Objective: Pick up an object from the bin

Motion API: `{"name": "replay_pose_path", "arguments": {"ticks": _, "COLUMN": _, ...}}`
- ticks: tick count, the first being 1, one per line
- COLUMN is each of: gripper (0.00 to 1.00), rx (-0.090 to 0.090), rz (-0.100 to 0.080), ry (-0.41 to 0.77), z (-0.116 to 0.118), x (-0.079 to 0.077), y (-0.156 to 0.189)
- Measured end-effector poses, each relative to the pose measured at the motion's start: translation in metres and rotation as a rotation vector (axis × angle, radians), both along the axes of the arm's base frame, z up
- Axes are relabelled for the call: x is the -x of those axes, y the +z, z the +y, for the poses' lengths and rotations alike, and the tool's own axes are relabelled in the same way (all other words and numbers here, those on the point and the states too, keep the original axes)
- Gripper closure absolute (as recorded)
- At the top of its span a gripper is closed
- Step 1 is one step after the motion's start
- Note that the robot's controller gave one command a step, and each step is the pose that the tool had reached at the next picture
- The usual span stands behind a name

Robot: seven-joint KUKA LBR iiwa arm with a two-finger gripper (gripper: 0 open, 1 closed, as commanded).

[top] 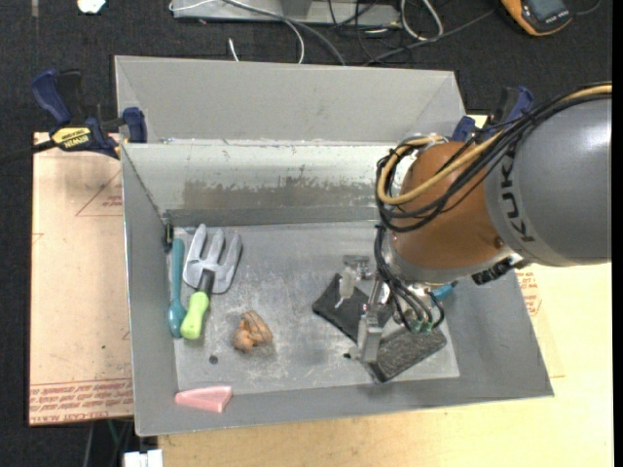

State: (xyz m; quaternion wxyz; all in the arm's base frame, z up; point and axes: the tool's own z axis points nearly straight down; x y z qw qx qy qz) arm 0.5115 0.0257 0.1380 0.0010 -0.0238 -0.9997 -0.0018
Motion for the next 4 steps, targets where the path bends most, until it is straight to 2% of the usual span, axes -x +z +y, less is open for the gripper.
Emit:
{"name": "replay_pose_path", "arguments": {"ticks": 1, "gripper": 0.0, "rx": 0.0, "rz": 0.0, "ry": -0.001, "z": 0.0, "x": 0.0, "y": 0.0}}
{"name": "replay_pose_path", "arguments": {"ticks": 2, "gripper": 0.0, "rx": 0.0, "rz": -0.005, "ry": -0.009, "z": -0.035, "x": -0.027, "y": -0.057}}
{"name": "replay_pose_path", "arguments": {"ticks": 3, "gripper": 1.0, "rx": -0.003, "rz": -0.008, "ry": 0.011, "z": -0.04, "x": -0.039, "y": -0.05}}
{"name": "replay_pose_path", "arguments": {"ticks": 4, "gripper": 0.0, "rx": -0.003, "rz": -0.008, "ry": 0.012, "z": -0.04, "x": -0.039, "y": -0.05}}
